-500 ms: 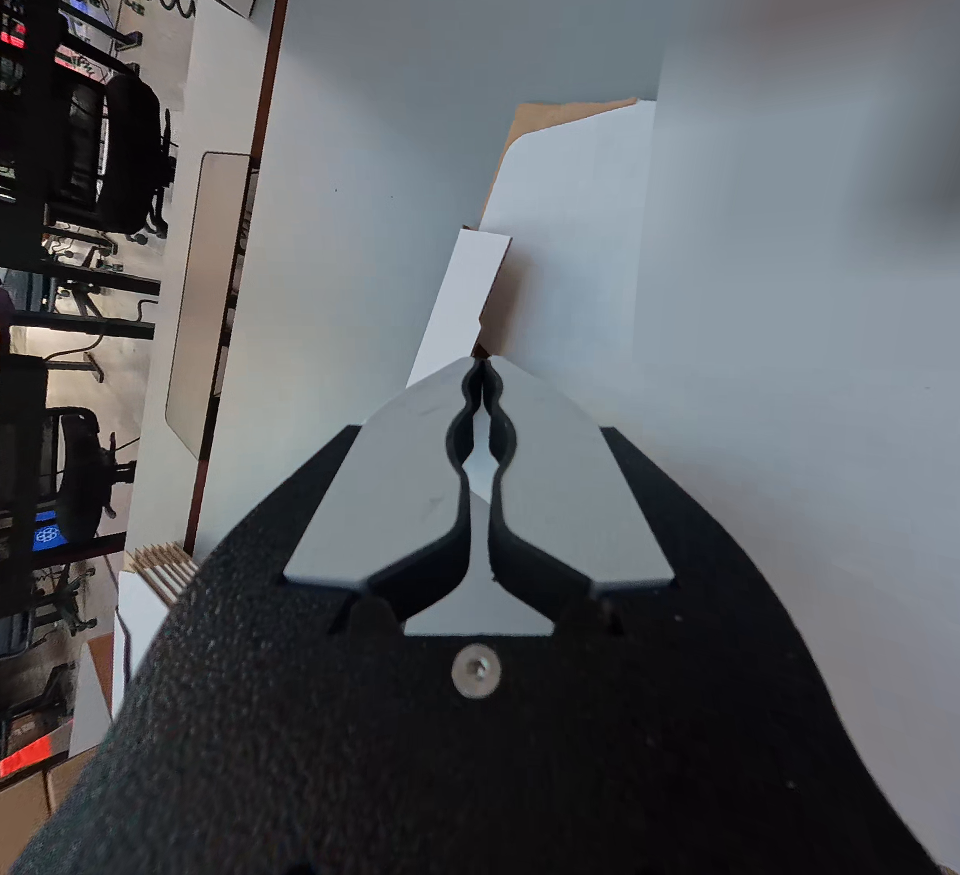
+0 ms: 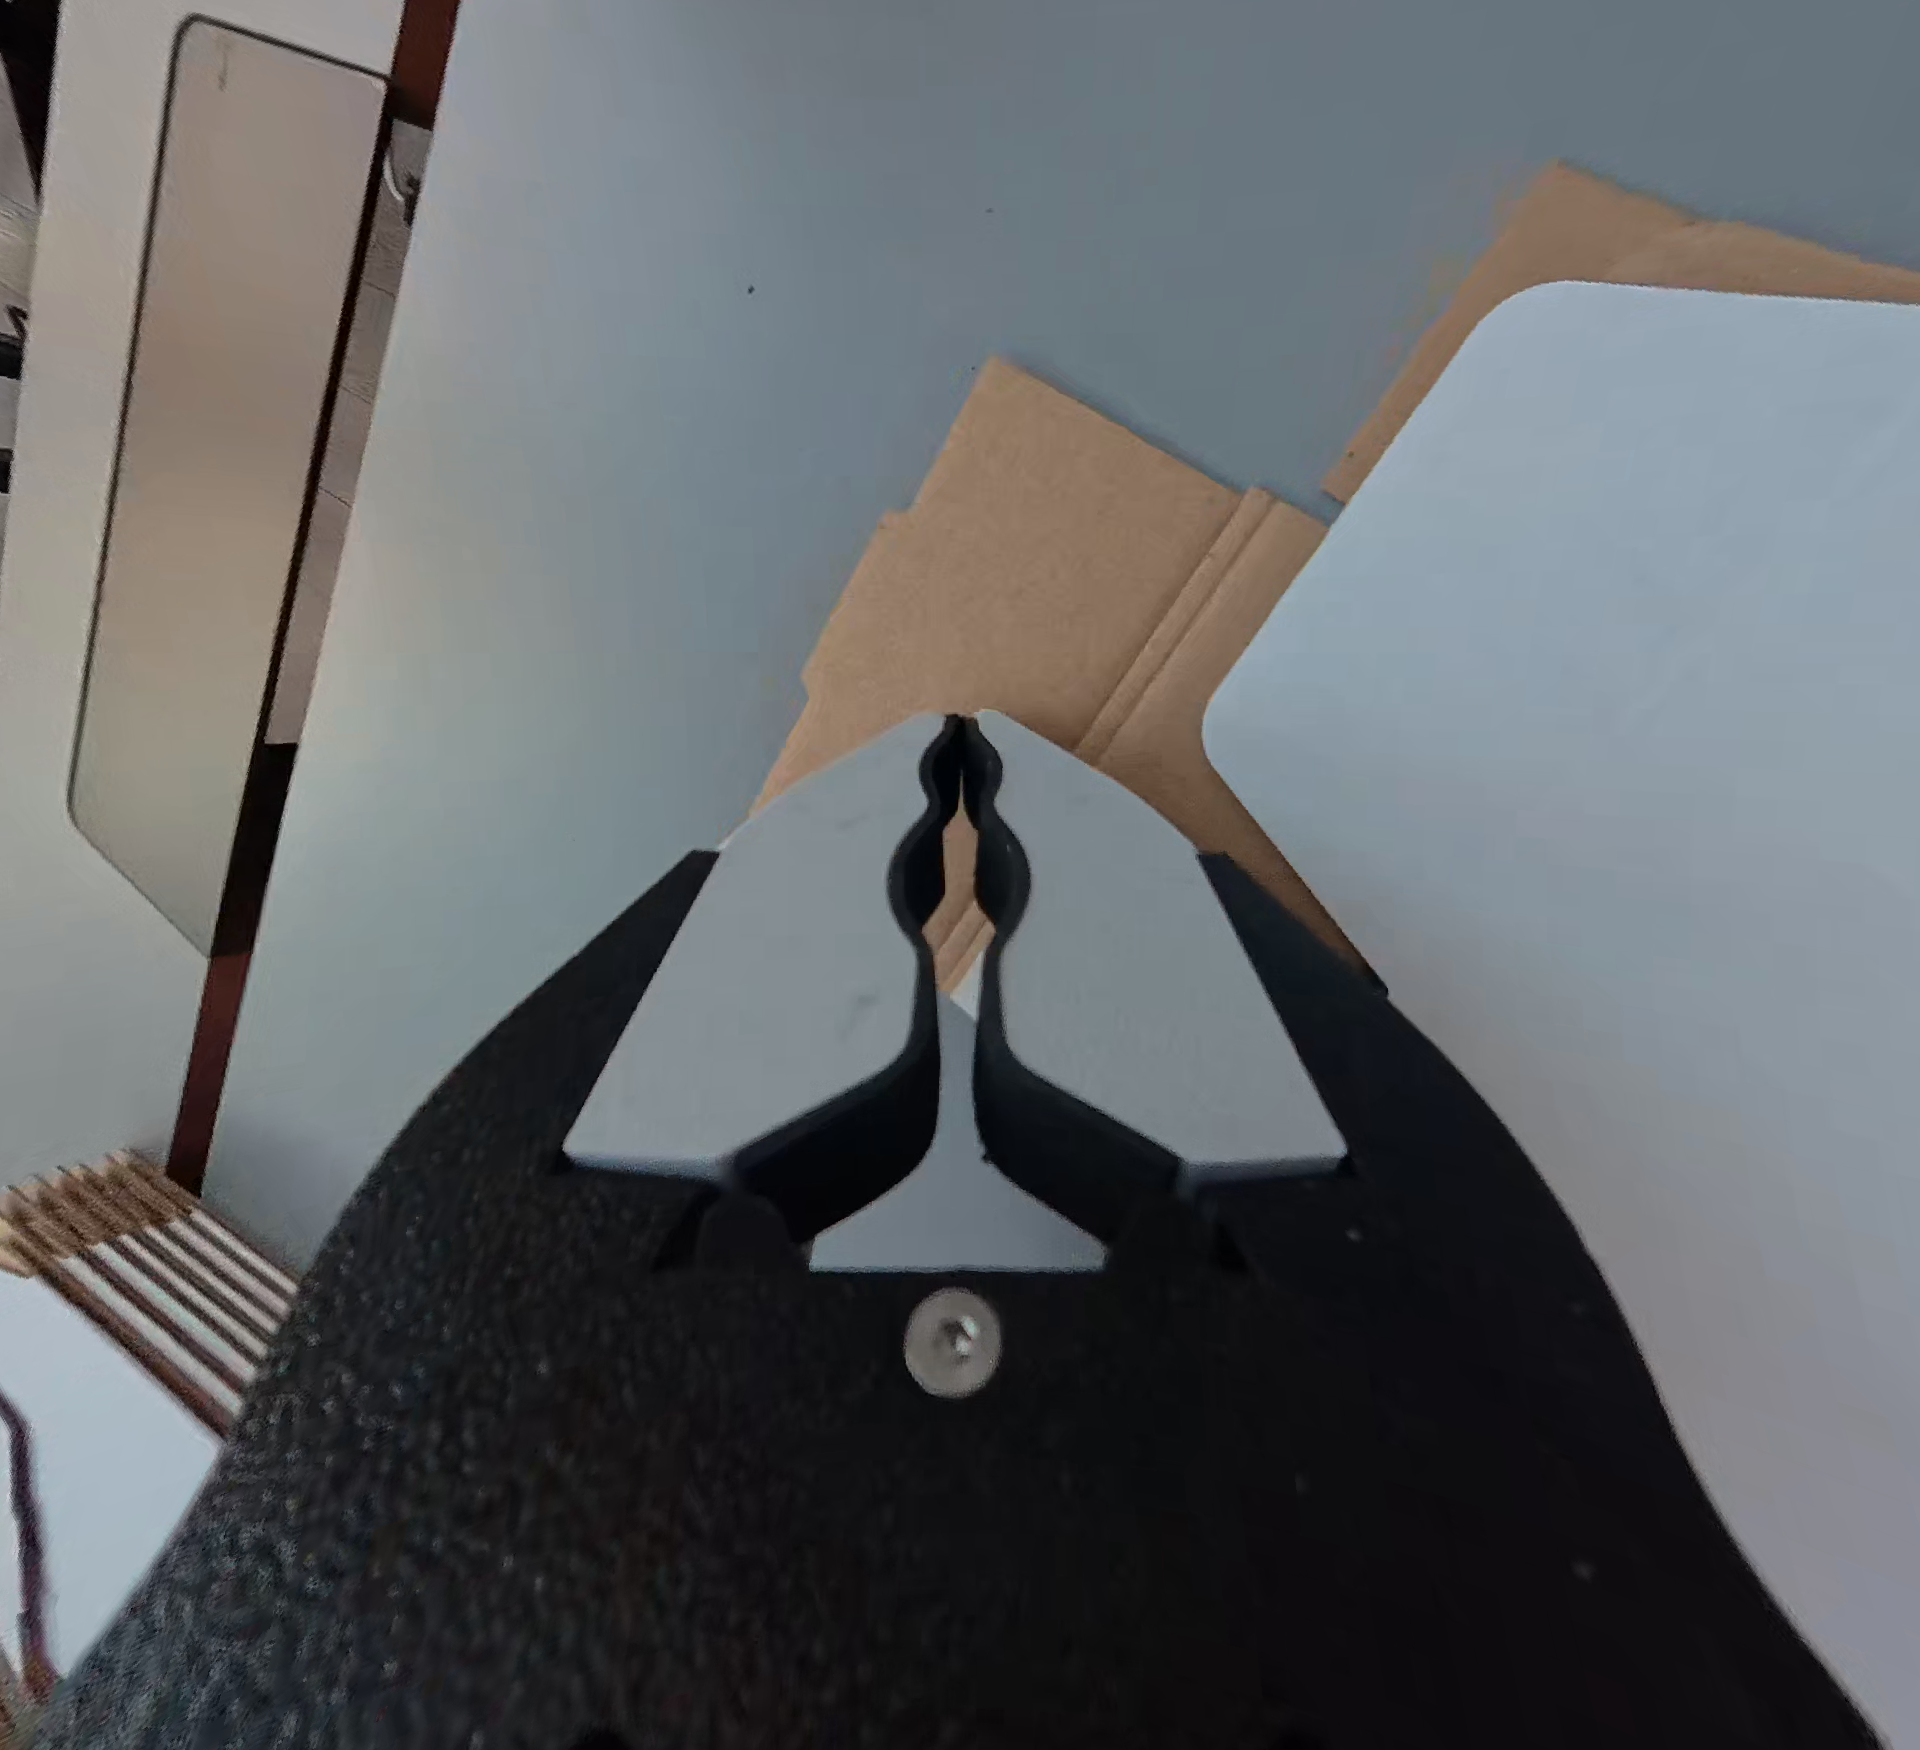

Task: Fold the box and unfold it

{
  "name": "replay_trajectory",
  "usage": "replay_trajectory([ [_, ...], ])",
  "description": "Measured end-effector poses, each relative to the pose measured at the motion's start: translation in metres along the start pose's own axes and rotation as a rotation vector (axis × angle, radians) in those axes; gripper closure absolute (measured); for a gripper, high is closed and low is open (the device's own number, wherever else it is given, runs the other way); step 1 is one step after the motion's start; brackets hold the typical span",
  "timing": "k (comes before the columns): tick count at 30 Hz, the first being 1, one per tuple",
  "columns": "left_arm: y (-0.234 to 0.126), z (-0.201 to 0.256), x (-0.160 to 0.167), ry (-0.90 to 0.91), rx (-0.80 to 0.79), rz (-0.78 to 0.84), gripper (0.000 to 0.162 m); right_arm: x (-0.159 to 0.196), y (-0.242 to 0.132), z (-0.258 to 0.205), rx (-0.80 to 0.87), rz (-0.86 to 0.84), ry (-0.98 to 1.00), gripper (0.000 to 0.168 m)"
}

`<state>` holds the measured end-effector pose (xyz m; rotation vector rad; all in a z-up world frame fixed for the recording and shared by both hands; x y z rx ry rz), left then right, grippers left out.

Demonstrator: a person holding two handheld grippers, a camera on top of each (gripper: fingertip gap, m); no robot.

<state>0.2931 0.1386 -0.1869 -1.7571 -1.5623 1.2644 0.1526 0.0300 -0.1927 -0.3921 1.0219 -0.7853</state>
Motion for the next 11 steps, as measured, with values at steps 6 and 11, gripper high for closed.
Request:
replay_trajectory([
  [6,0.0,-0.002,-0.002,-0.033,0.031,-0.034,0.162,0.0,0.0,0.0,-0.001,0.004,0.002,0.168],
  [11,-0.058,0.013,-0.004,-0.141,0.064,0.177,0.162,0.001,-0.001,-0.001,0.017,0.021,-0.005,0.168],
])
Point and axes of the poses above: each gripper's, where its closed fingertips meet, y out along the fingers, x out of its underside, z = x × y across the jaws, the point moved 6 cm from there along -y, back along the fingers, and after that the axes turned 13 degrees about y, right-handed, at the moved point
